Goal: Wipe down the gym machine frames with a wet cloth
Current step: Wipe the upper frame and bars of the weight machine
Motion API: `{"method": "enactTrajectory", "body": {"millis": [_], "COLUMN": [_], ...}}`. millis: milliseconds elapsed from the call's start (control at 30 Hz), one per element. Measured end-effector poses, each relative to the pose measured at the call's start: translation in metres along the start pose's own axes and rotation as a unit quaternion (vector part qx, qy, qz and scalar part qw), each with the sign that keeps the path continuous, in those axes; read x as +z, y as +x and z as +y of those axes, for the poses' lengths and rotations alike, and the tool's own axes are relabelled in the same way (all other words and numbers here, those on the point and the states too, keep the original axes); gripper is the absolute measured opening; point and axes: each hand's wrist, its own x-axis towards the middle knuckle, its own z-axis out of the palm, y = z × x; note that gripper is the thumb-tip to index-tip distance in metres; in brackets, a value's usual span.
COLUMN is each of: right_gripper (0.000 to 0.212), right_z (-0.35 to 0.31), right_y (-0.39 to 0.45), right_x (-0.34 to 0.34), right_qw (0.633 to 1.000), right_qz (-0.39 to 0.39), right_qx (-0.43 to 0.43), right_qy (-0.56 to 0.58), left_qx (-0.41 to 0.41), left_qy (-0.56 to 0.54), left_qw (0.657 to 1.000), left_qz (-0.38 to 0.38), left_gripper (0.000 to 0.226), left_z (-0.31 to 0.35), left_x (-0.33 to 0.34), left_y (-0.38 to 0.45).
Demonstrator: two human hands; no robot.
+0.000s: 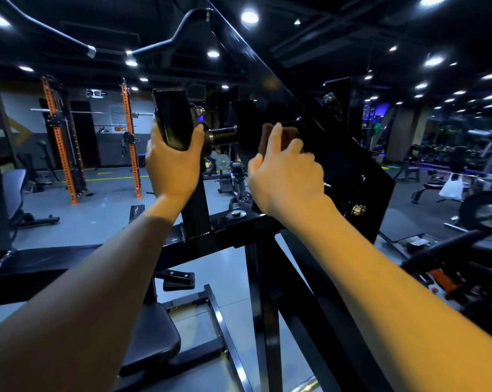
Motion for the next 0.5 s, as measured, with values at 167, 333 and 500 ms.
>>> {"method": "enactTrajectory", "body": {"millis": [167,333,500], "right_gripper": [0.07,0.07,0.07], "right_z": [-0.016,-0.046,-0.021], "right_y": [0.026,0.085,0.048], "right_x": [0.007,0.009,0.002], "right_qw": [1.0,0.998,0.998], "right_qz": [0.005,0.001,-0.028], "right_qx": [0.003,0.023,-0.029], "right_qy": [0.019,0.051,0.039], "left_qx": [-0.001,0.005,-0.007], "left_qy": [-0.004,0.001,-0.011], "left_qw": [1.0,1.0,1.0], "left_qz": [0.008,0.015,-0.006], "left_gripper": [0.08,0.078,0.081], "left_z": [0.002,0.002,0.003], "left_x": [0.001,0.002,-0.001], "left_y": [-0.003,-0.002,0.0]}}
